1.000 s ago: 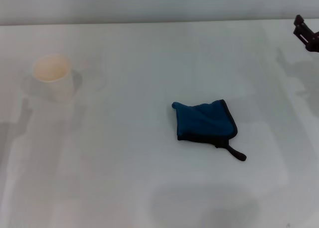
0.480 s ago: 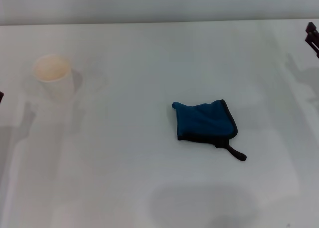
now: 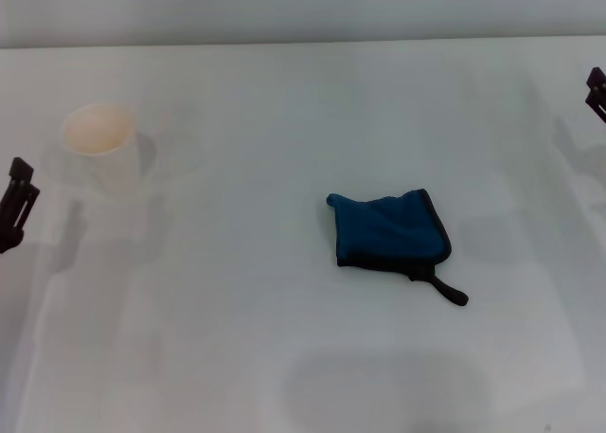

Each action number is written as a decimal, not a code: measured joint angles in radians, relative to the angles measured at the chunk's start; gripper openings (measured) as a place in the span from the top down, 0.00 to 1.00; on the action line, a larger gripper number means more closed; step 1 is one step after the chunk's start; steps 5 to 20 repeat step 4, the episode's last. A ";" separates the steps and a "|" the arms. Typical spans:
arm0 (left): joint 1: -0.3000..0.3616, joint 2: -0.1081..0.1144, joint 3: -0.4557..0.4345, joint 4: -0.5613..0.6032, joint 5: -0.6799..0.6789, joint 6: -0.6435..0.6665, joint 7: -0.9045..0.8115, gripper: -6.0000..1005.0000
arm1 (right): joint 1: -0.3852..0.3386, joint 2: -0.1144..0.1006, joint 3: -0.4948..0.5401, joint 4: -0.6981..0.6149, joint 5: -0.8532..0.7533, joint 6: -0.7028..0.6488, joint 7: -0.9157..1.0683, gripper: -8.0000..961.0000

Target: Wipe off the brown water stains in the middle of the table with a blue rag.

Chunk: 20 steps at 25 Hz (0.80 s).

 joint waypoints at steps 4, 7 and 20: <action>-0.012 0.001 -0.001 0.008 0.001 -0.019 -0.001 0.12 | -0.002 0.000 -0.001 0.001 -0.001 0.005 0.001 0.12; -0.012 0.001 -0.001 0.008 0.001 -0.019 -0.001 0.12 | -0.002 0.000 -0.001 0.001 -0.001 0.005 0.001 0.12; -0.012 0.001 -0.001 0.008 0.001 -0.019 -0.001 0.12 | -0.002 0.000 -0.001 0.001 -0.001 0.005 0.001 0.12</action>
